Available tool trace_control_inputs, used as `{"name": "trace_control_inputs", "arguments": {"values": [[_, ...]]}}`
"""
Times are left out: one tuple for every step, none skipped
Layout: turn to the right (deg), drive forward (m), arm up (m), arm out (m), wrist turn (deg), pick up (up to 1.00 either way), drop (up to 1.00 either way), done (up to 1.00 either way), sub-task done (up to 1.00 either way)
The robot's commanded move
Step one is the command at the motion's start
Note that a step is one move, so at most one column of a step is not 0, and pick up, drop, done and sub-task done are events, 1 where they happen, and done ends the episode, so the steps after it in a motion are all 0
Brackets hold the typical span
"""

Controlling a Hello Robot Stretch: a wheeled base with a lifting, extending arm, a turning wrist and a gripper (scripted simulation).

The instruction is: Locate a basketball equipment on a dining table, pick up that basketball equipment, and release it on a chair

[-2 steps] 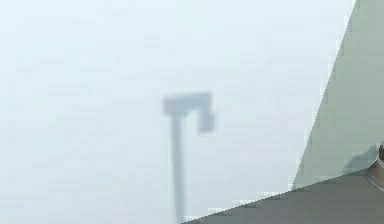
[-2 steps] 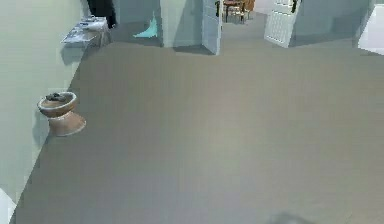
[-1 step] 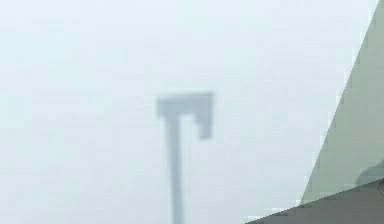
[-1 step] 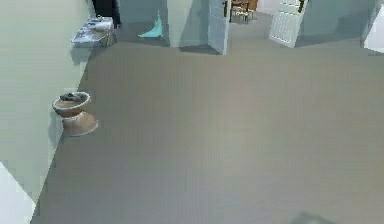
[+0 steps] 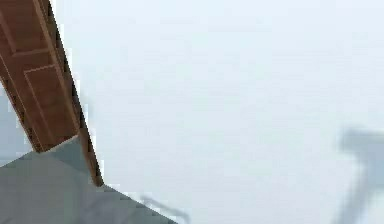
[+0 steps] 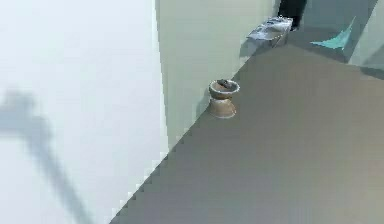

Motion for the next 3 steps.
{"name": "trace_control_inputs", "arguments": {"values": [[-30.0, 0.00, 0.00, 0.00, 0.0, 0.00, 0.00, 0.00, 0.00], [0.0, 0.65, 0.00, 0.00, 0.0, 0.00, 0.00, 0.00, 0.00], [-30.0, 0.00, 0.00, 0.00, 0.0, 0.00, 0.00, 0.00, 0.00]]}}
